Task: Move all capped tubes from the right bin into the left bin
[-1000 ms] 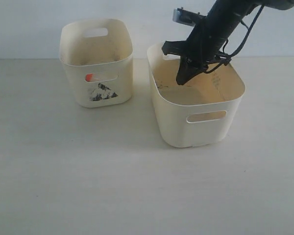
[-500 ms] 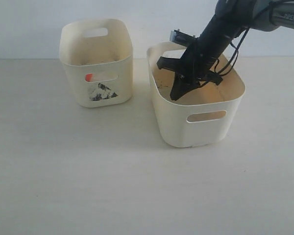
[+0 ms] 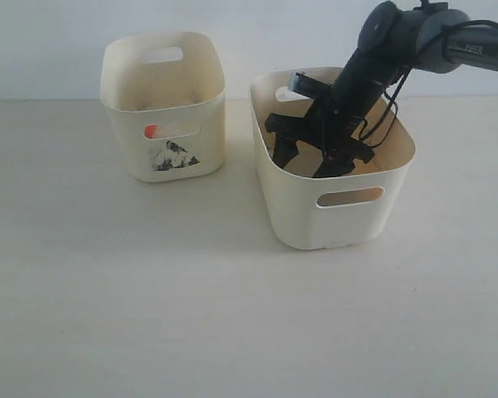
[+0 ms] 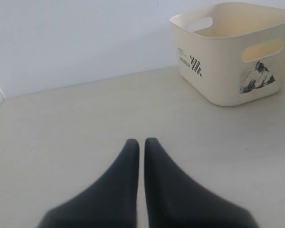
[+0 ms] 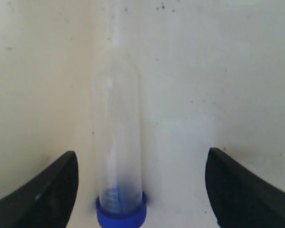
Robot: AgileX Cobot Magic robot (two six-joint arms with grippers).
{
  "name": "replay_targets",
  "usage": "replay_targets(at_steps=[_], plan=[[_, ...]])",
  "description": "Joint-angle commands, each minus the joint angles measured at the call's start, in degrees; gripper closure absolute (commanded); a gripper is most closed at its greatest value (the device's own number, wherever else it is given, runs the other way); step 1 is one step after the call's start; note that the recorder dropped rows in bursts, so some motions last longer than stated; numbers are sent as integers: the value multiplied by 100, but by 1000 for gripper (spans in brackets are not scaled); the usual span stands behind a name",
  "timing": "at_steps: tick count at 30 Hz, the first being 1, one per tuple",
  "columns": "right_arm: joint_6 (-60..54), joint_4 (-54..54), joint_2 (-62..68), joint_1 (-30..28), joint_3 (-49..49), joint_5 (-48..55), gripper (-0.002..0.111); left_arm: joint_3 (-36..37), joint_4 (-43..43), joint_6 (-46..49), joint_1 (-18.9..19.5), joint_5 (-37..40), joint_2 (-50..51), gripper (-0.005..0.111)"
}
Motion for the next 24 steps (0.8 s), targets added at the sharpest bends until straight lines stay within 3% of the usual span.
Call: replay_targets(at_steps=[1,7,11,16,19,23,24], plan=[[-290,85,-21,116,-18,-41,38,-21,-21,-76,-8,-52,3,102],[-652,-415,-21,504,-18,-44,38,-21,-21,-76,-8,-52,3,102],[-245,-1273,24,752,-18,-169,38,-21,-21,-76,-8,-52,3,102],[153,-1472,106,782,-18,-179,40,-21,-21,-76,-8,-52,3,102],[317,-1695,106,782,-18,-168,61,-21,-21,-76,-8,-52,3,102],[350,-1984,106,782,-18,-178,109,-21,-21,-76,-8,-52,3,102],[367,-1984,106,782,-18,-178,108,-21,-21,-76,-8,-52,3,102]])
